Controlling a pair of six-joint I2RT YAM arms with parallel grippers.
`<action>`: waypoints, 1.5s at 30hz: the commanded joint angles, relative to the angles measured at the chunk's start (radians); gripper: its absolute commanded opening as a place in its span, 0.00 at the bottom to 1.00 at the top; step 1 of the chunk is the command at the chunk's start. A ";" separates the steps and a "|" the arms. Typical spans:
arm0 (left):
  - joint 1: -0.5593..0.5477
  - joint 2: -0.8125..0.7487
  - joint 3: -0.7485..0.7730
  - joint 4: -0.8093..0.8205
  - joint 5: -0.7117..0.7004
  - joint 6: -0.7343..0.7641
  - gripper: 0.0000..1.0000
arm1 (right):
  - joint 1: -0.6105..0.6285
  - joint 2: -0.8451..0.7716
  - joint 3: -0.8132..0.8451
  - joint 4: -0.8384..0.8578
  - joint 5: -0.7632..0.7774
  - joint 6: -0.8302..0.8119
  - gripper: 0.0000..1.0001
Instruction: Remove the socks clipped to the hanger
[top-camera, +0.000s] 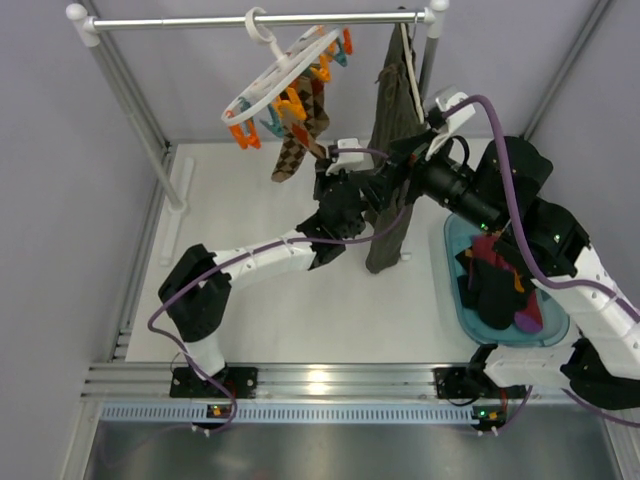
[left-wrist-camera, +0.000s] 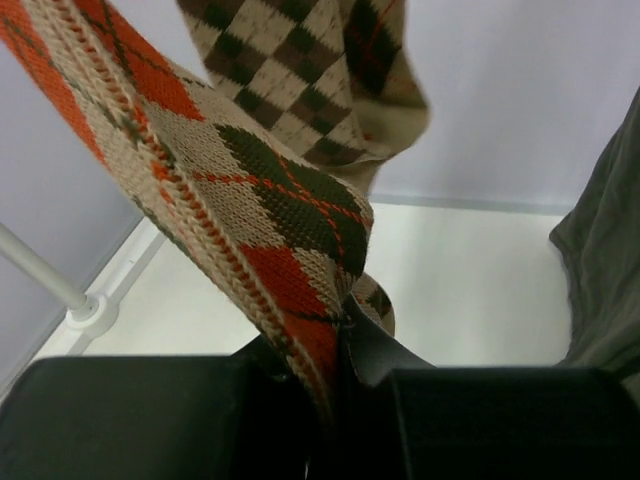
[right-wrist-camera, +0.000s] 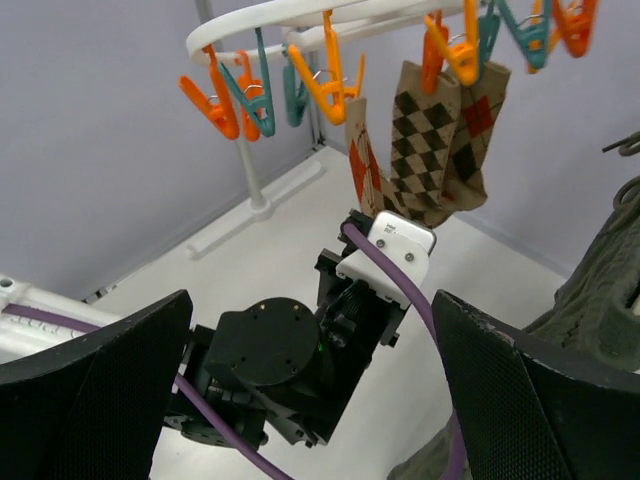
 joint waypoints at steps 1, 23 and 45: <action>0.000 0.011 0.019 0.027 -0.015 0.034 0.13 | -0.020 0.020 0.028 -0.052 0.005 -0.003 0.99; 0.302 -0.283 -0.234 -0.249 0.142 -0.289 0.26 | -0.054 0.012 -0.078 0.023 -0.073 0.013 0.99; 0.387 -0.906 -0.593 -0.515 0.694 -0.576 0.98 | -0.109 0.012 -0.112 0.075 -0.170 0.036 0.99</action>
